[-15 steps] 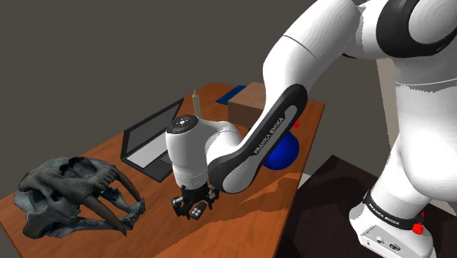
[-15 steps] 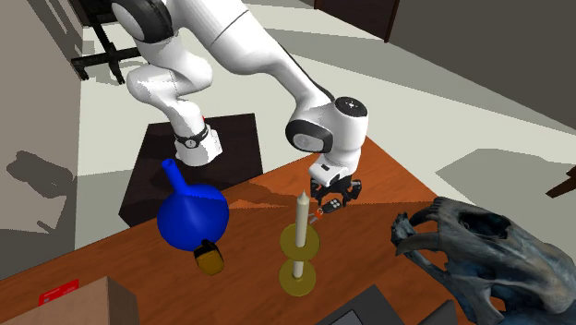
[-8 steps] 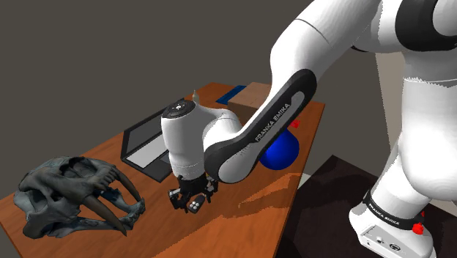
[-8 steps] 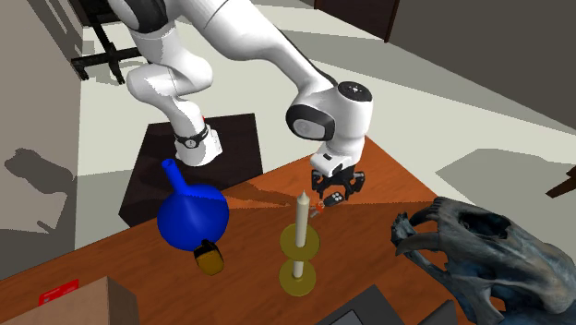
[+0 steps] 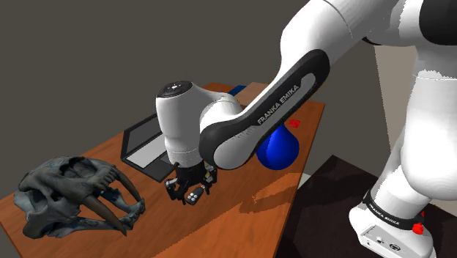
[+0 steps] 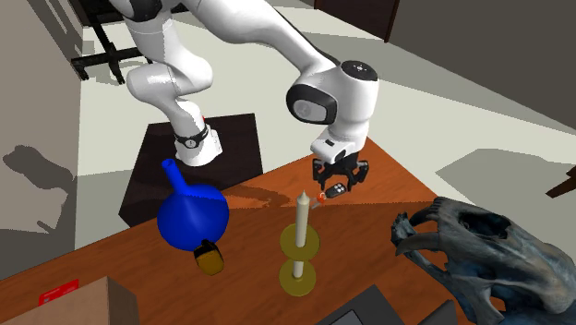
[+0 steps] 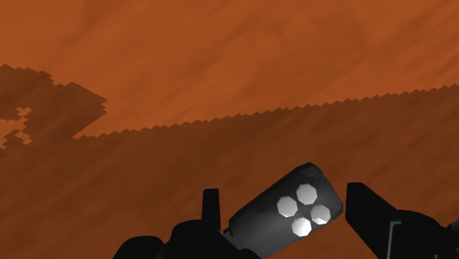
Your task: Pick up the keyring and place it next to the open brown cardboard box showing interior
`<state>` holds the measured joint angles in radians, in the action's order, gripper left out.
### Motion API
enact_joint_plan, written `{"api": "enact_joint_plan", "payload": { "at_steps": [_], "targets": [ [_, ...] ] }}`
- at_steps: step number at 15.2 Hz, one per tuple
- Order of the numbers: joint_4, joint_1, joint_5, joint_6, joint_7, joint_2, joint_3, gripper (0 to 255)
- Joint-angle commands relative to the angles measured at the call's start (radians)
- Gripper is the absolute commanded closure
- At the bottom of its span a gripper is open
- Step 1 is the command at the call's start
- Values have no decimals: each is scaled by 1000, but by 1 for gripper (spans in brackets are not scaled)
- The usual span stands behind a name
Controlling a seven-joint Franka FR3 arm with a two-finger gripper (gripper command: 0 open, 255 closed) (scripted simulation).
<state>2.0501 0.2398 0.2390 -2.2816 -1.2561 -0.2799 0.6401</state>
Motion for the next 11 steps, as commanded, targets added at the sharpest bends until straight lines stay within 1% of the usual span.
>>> {"api": "enact_joint_plan", "payload": {
  "at_steps": [1, 11],
  "targets": [
    [-5, -6, -17, 21, 11, 20, 8, 255],
    [-60, -27, -87, 135, 59, 98, 31, 255]
  ]
}}
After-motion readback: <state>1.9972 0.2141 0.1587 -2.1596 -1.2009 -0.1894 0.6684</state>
